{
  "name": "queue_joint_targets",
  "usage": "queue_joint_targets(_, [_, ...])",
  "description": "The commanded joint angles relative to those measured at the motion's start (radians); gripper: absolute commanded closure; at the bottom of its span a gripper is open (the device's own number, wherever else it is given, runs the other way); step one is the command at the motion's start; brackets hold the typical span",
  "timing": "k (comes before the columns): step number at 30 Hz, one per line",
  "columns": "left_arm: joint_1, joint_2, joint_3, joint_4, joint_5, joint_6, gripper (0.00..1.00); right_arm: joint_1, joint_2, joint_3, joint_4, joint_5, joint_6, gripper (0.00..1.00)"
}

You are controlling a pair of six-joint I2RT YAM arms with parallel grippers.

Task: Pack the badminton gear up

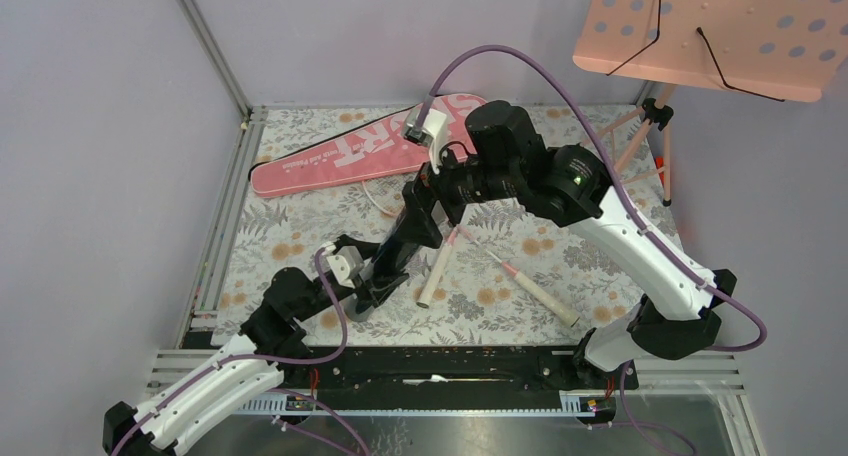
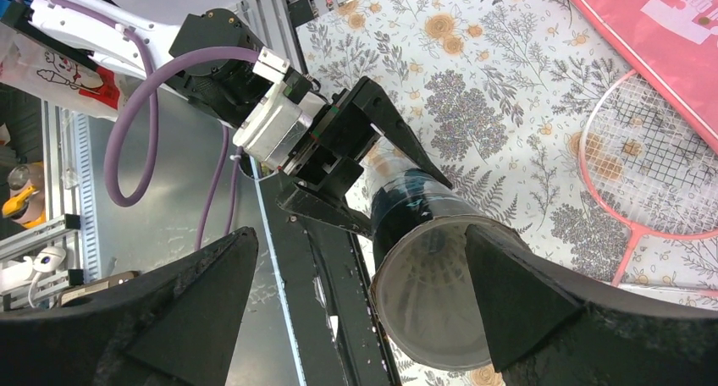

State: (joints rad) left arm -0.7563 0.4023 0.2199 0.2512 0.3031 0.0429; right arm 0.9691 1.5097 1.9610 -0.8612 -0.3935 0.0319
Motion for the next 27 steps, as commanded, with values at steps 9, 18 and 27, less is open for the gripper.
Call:
queue_joint_targets(9, [-0.003, -0.04, 0.011, 0.138, 0.018, 0.008, 0.8, 0.037, -0.046, -0.142, 0.003, 0.031, 0.076, 0.0])
queue_joint_targets(18, [-0.002, -0.071, -0.001, 0.154, -0.006, -0.004, 0.8, 0.036, -0.104, -0.263, 0.071, 0.109, 0.112, 0.0])
queue_joint_targets(27, [-0.003, -0.103, -0.014, 0.169, -0.045, -0.014, 0.8, 0.036, -0.187, -0.41, 0.187, 0.136, 0.198, 0.0])
